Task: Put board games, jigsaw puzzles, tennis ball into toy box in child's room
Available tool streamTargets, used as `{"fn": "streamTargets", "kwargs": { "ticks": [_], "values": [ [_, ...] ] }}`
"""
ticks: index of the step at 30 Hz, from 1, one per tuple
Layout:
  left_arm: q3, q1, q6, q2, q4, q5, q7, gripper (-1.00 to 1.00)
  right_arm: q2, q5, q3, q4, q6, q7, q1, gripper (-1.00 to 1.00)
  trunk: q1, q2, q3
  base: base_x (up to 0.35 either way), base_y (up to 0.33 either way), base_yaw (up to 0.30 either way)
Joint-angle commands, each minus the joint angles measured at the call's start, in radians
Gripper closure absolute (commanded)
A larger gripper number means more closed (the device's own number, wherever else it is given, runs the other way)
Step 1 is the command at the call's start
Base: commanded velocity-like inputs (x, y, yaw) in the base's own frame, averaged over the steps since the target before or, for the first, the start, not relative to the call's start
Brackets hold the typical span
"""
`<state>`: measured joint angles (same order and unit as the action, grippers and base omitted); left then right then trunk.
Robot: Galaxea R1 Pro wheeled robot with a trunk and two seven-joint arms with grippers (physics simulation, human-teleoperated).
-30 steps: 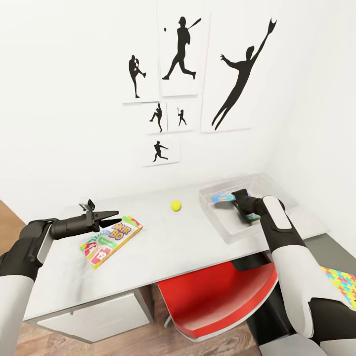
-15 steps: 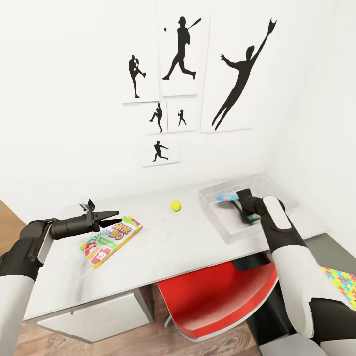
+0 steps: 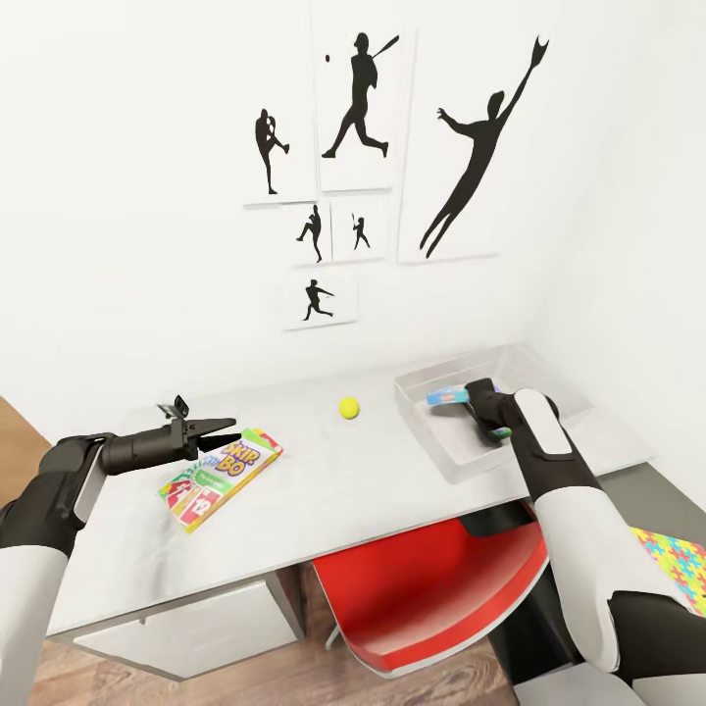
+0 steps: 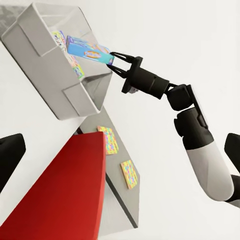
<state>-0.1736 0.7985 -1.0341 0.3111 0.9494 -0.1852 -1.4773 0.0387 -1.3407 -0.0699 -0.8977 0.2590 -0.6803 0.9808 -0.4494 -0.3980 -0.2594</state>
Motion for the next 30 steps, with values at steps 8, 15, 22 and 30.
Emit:
{"fn": "streamTargets", "kwargs": {
  "ticks": [8,15,22,30],
  "values": [
    [0.001,0.001,-0.011,0.0,0.0,-0.001,-0.003,-1.0,0.002,-0.003,-0.001,-0.001,0.01,-0.004,0.0,1.0,-0.001,-0.002,-0.002,0.0,0.0,0.0],
    [0.001,0.001,-0.011,0.0,0.0,0.0,-0.003,-1.0,-0.001,-0.003,0.0,0.005,0.013,-0.004,-0.001,1.0,-0.001,-0.002,-0.002,0.0,0.0,0.0],
    [0.001,0.001,-0.011,0.0,0.0,0.0,-0.003,-1.0,-0.001,-0.003,0.011,0.008,0.03,-0.004,-0.001,1.0,-0.001,-0.002,-0.002,0.0,0.0,0.0],
    [0.001,0.001,-0.011,0.0,0.0,0.0,-0.003,-1.0,0.001,-0.003,0.012,0.009,0.033,-0.001,-0.001,1.0,-0.001,-0.002,-0.002,0.0,0.0,0.0]
  ]
}}
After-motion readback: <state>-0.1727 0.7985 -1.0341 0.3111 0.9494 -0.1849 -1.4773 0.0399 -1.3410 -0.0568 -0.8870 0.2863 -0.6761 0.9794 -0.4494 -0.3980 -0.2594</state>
